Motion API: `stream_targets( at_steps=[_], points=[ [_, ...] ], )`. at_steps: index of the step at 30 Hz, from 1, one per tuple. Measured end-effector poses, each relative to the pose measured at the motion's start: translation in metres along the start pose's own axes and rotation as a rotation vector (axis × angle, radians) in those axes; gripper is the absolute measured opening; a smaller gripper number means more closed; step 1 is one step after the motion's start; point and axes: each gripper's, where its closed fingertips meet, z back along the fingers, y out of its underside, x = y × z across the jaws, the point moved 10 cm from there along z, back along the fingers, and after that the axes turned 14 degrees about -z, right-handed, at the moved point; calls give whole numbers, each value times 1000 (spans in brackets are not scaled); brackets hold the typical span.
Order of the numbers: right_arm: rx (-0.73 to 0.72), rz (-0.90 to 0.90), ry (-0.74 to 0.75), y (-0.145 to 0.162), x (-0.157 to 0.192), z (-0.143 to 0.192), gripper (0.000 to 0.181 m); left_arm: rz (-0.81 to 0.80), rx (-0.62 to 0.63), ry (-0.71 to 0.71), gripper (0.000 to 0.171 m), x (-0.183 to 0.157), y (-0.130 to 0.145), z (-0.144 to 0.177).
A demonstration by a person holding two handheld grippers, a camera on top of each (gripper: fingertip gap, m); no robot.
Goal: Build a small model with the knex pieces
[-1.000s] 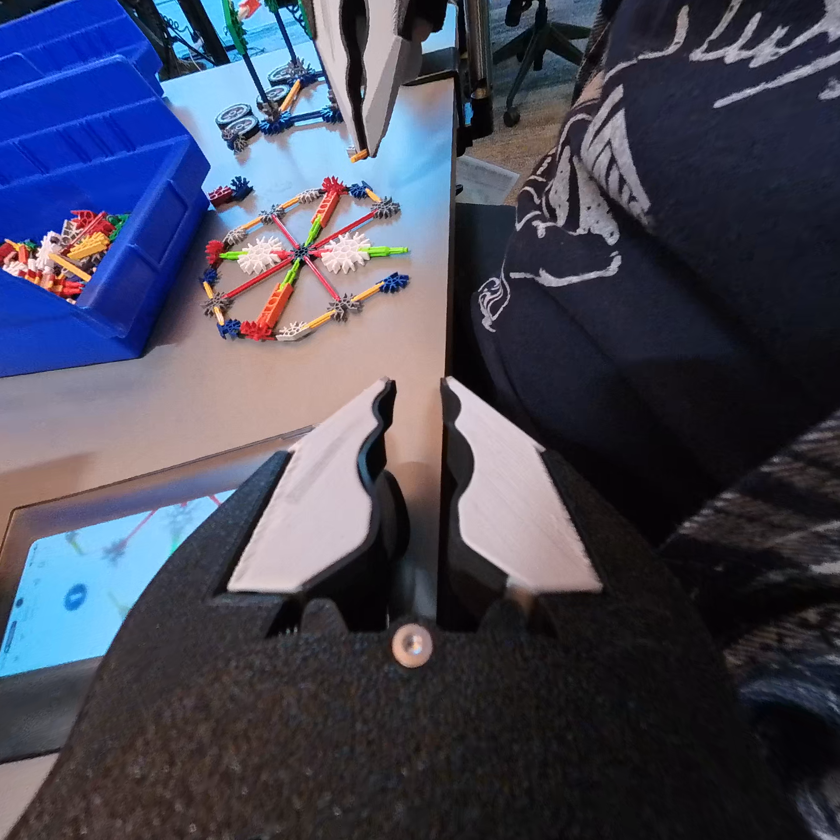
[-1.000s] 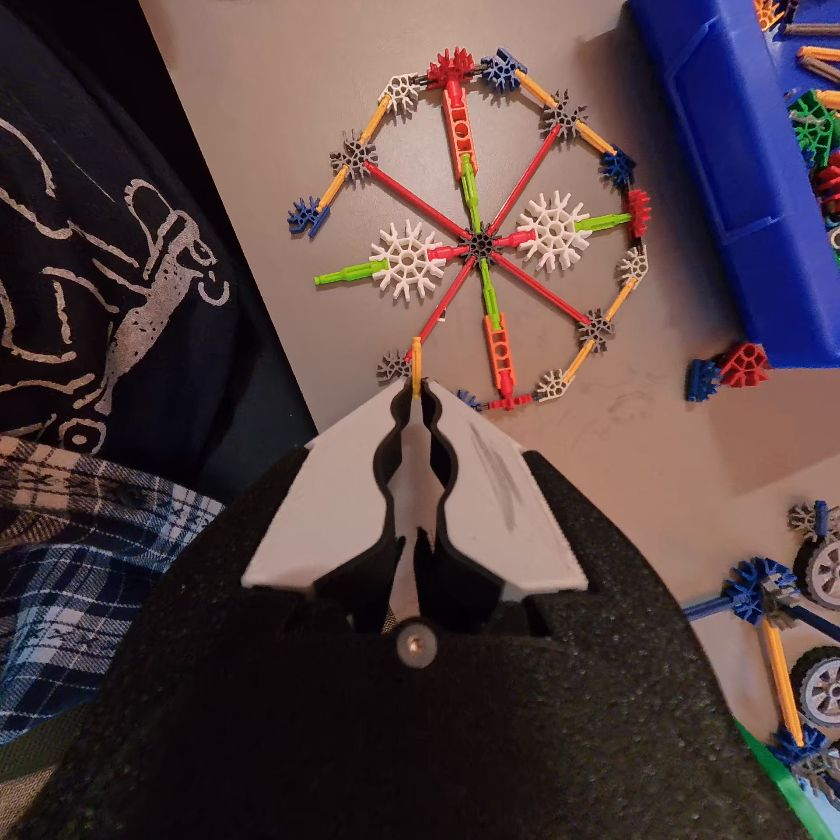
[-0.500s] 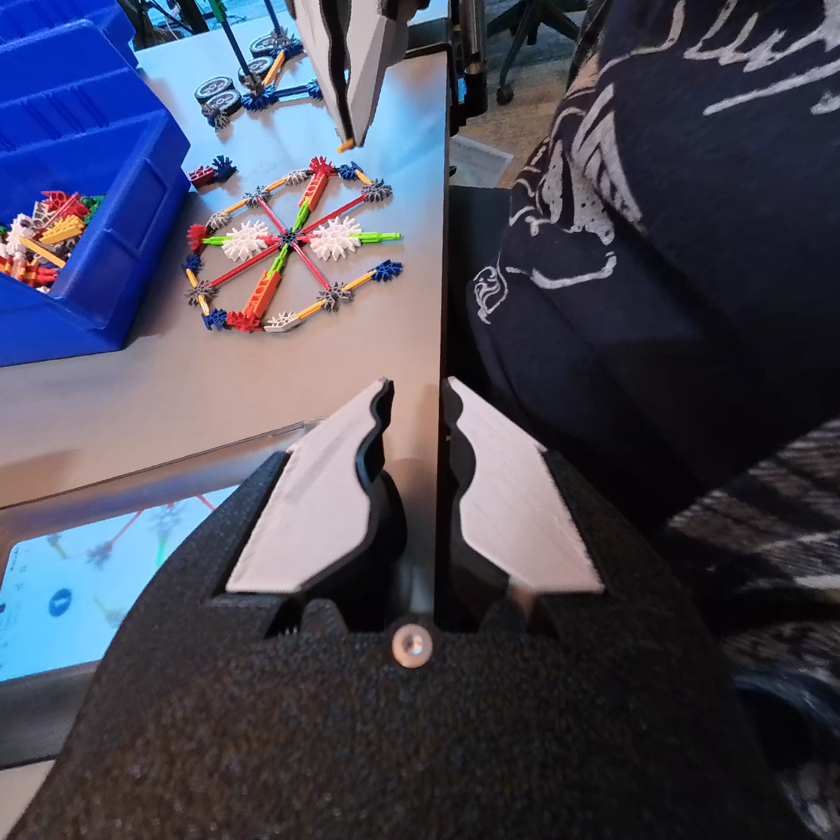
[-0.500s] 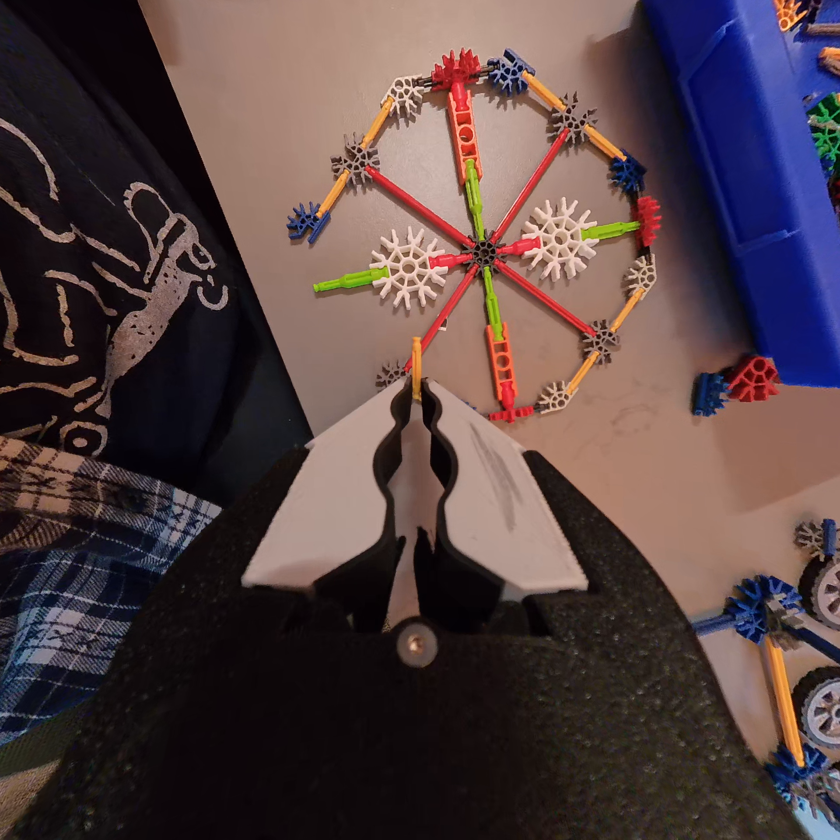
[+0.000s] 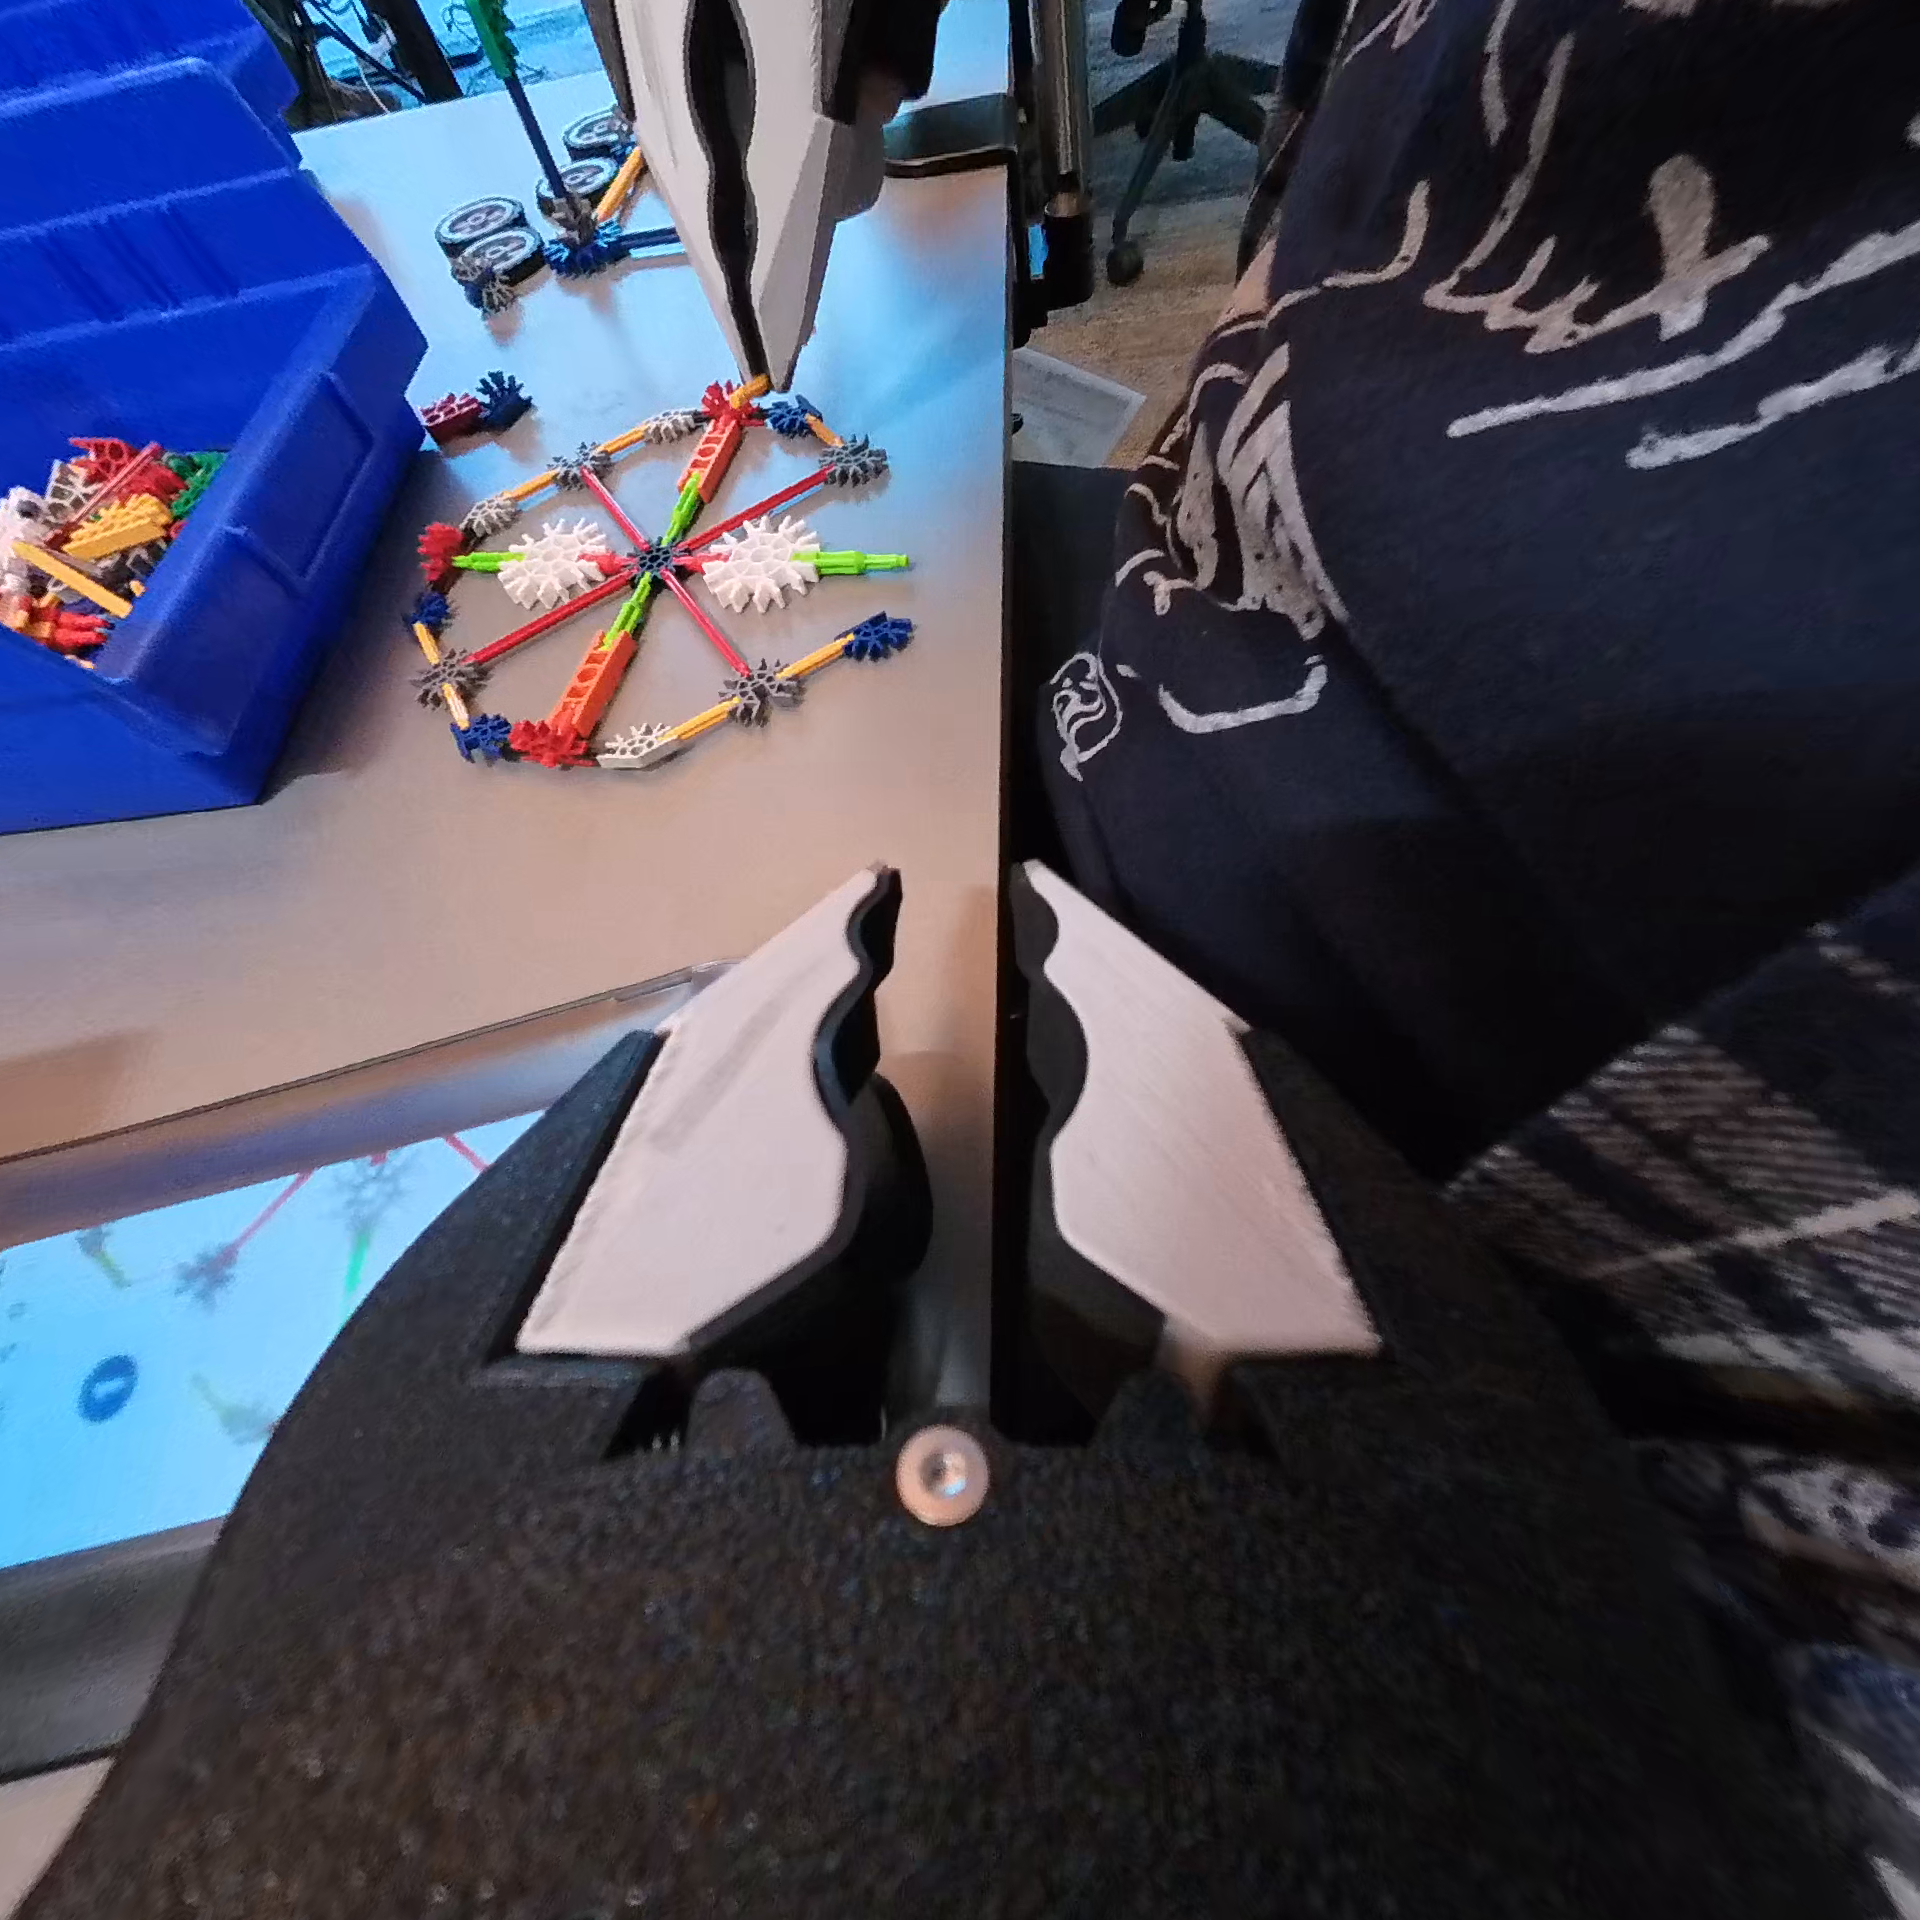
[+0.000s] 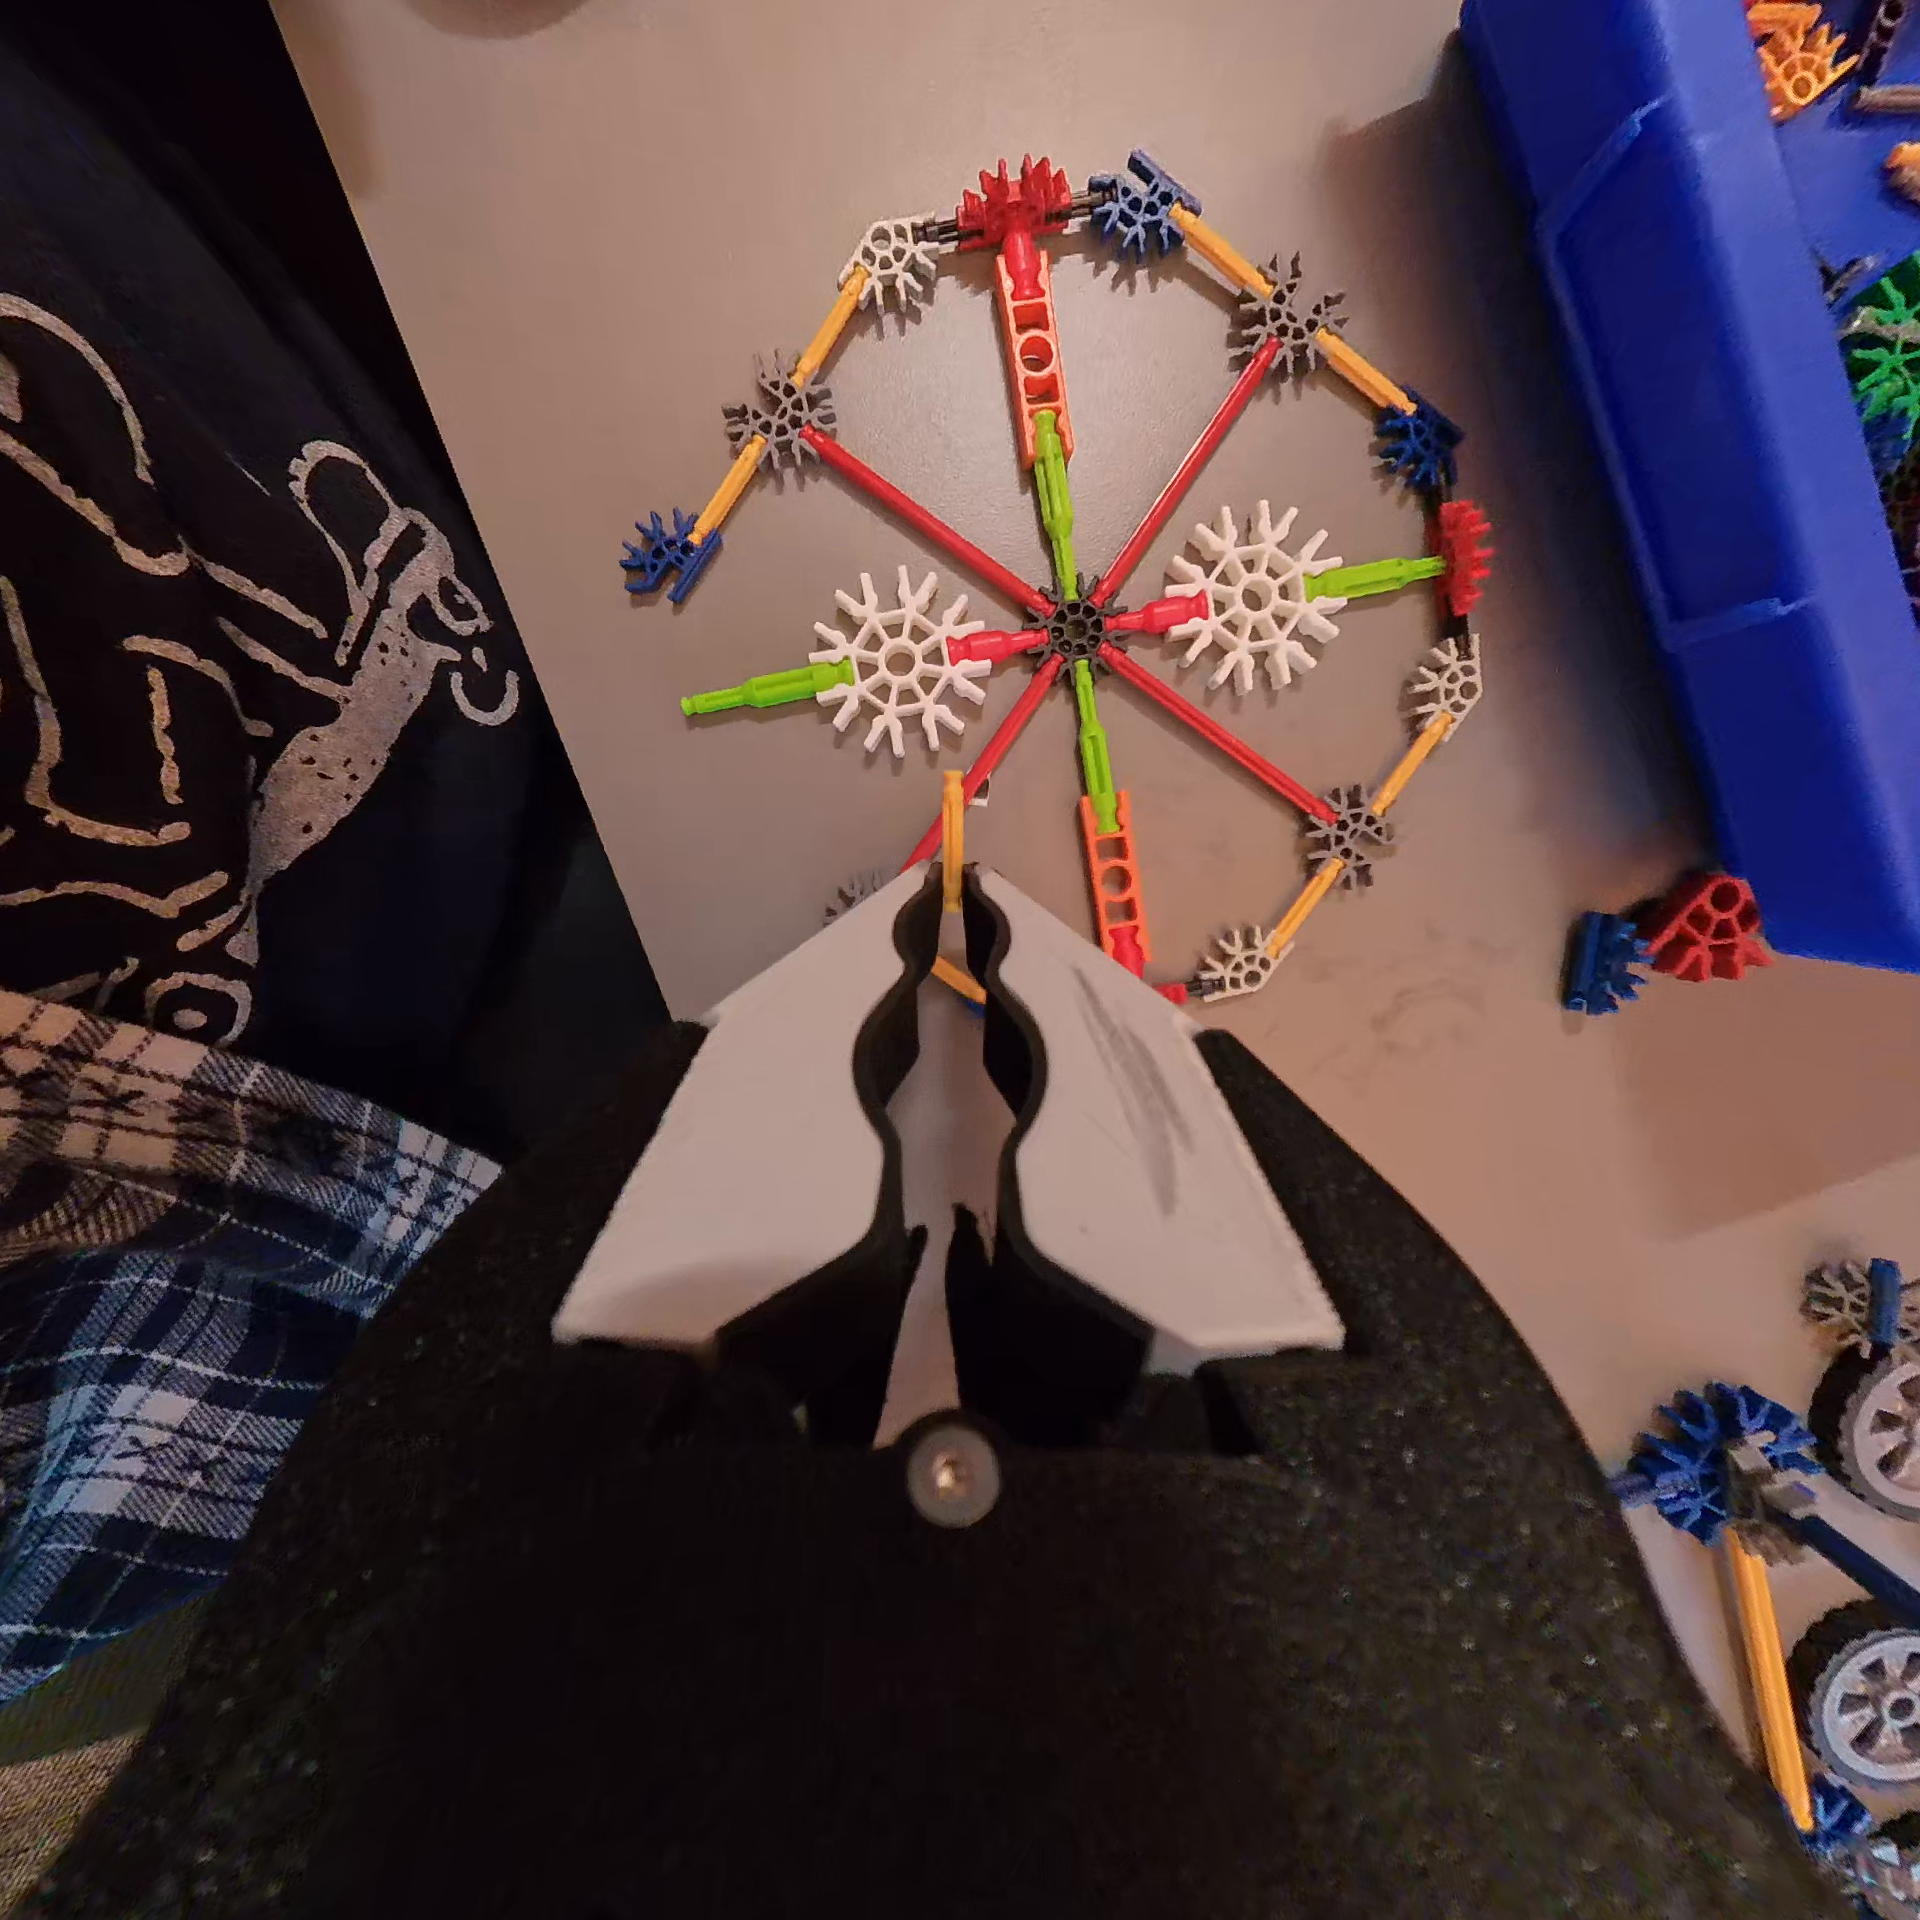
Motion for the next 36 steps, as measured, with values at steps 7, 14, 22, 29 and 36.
stream_targets(
  at_steps=[7, 14, 22, 29, 36],
  points=[
    [-24, 18, -11, 2, 6, 6, 3, 6, -26, -44, 20, 2, -1, 3],
    [-22, 377, 57, 8, 44, 2, 3, -2, -6, -49, 20, -2, -5, 4],
    [49, 602, 146, 14, 48, -6, 3, -12, 18, -48, 20, -2, -1, 3],
    [106, 743, 120, 8, 45, -13, 3, -5, 20, -49, 19, 2, 6, 5],
    [151, 802, 96, 7, 42, -18, 3, -2, 28, -44, 19, 3, 12, 6]
  ],
)
